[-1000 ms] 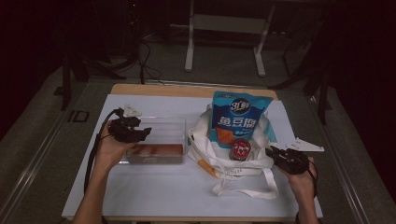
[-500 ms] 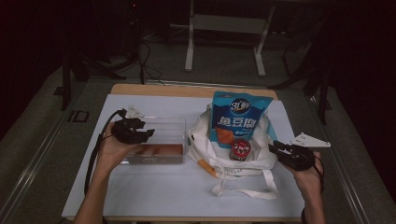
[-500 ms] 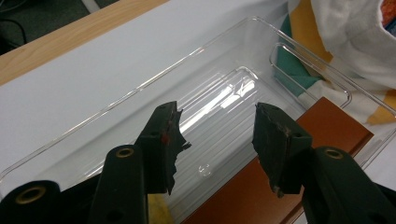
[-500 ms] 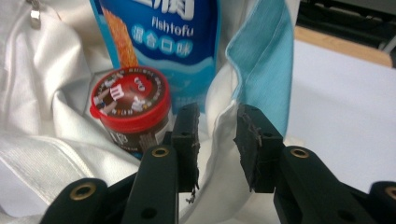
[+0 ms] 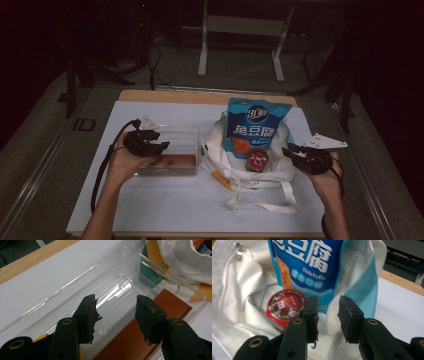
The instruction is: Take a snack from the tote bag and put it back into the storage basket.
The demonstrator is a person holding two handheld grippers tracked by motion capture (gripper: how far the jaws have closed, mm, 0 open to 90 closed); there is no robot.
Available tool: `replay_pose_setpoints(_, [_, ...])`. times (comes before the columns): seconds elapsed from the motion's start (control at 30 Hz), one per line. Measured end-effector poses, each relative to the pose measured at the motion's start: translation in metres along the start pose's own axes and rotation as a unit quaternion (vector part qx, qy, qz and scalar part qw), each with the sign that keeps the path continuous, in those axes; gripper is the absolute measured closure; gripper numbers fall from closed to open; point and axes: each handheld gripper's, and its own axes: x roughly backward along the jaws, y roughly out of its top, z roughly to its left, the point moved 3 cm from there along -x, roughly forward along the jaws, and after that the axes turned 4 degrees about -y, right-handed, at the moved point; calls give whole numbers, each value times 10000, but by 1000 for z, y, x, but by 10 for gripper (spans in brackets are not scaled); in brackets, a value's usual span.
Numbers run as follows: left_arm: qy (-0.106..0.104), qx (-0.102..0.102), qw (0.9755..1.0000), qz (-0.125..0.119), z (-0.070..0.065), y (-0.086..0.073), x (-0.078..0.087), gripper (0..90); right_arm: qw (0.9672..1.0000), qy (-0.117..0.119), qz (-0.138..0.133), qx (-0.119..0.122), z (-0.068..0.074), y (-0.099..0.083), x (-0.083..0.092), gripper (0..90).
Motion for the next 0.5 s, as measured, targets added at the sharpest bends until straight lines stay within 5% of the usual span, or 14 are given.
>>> replay_pose_setpoints(0.5, [-140,-129,9997,-149,-7,-4,-4,499,9999,130,85,64,-4,18,-20,655])
